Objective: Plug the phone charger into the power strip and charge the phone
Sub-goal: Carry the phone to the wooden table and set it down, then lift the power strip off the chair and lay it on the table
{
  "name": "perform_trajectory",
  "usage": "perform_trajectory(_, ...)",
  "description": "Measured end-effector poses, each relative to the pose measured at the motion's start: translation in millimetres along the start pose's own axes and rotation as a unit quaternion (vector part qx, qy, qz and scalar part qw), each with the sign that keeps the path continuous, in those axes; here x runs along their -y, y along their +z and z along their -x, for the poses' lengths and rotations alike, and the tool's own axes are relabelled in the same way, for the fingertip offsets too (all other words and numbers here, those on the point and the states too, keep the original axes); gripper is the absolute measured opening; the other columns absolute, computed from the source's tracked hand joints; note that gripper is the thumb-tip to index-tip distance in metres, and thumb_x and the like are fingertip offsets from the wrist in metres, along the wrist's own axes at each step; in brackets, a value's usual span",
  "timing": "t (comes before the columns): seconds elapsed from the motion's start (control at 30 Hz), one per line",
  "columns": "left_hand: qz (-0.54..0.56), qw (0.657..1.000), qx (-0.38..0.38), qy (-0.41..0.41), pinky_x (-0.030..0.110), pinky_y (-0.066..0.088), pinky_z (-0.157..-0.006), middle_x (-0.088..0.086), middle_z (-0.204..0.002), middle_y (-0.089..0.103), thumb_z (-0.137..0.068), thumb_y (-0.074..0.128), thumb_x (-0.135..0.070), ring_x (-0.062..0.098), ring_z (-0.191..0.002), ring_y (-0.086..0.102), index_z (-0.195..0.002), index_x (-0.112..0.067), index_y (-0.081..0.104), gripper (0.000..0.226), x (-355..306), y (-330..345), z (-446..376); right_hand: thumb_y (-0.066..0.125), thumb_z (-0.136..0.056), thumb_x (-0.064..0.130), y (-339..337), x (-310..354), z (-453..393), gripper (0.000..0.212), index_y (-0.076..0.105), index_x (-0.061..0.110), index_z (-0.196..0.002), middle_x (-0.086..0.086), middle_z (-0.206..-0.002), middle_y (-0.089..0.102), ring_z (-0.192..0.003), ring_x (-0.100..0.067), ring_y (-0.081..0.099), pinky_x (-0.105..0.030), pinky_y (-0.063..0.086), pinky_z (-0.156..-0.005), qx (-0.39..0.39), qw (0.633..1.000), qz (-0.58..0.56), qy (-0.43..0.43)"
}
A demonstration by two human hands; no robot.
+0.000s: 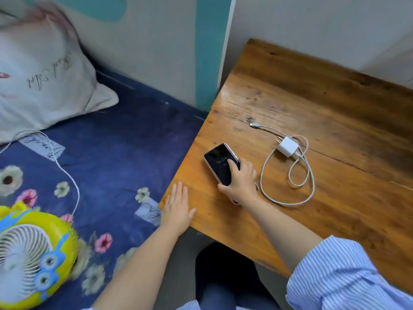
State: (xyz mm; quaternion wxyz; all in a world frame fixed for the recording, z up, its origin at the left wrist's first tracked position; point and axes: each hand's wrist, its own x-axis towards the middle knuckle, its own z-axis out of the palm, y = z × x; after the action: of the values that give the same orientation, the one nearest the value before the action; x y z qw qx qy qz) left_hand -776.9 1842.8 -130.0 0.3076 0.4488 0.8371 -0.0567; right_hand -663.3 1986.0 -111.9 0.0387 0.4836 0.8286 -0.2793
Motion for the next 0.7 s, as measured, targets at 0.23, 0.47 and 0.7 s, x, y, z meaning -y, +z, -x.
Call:
perform_trajectory(0.23, 0.024, 1.000, -0.008, 0.013, 0.036, 0.001, -0.118, 0.013, -0.156, -0.009, -0.094, 0.038, -0.039, 0.024, -0.143, -0.010, -0.143, -0.006, -0.002, 0.071, 10.2, 15.6, -0.9, 0.068, -0.072, 0.036, 26.7, 2.7, -12.9, 0.074, 0.031, 0.015, -0.132, -0.017, -0.144, 0.026, -0.131, -0.033, 0.020, -0.046, 0.020, -0.108, -0.022, 1.000, -0.004, -0.010)
perform_trajectory(0.47, -0.040, 0.999, 0.002, 0.005, 0.041, 0.013, -0.117, 0.015, -0.155, 0.008, -0.093, 0.045, -0.031, 0.028, -0.143, 0.005, -0.142, -0.005, 0.013, 0.064, -12.4, -17.7, -2.2, 0.057, -0.084, 0.039, 1.7, 0.8, -2.0, 0.070, 0.019, 0.018, -0.140, -0.015, -0.153, 0.011, -0.138, -0.032, 0.012, -0.047, 0.018, -0.113, 0.070, 0.997, 0.039, -0.018)
perform_trajectory(0.7, -0.132, 0.977, -0.084, 0.142, 0.041, 0.031, -0.108, 0.015, -0.139, 0.038, -0.089, 0.047, -0.017, 0.028, -0.134, 0.026, -0.123, -0.004, 0.041, 0.038, -123.9, -77.9, -26.6, 0.051, -0.086, 0.018, -74.2, -47.0, 35.9, 0.047, 0.037, 0.008, -0.129, -0.017, -0.148, 0.025, -0.137, -0.030, 0.018, -0.048, 0.023, -0.108, -0.014, 0.999, 0.050, 0.000)
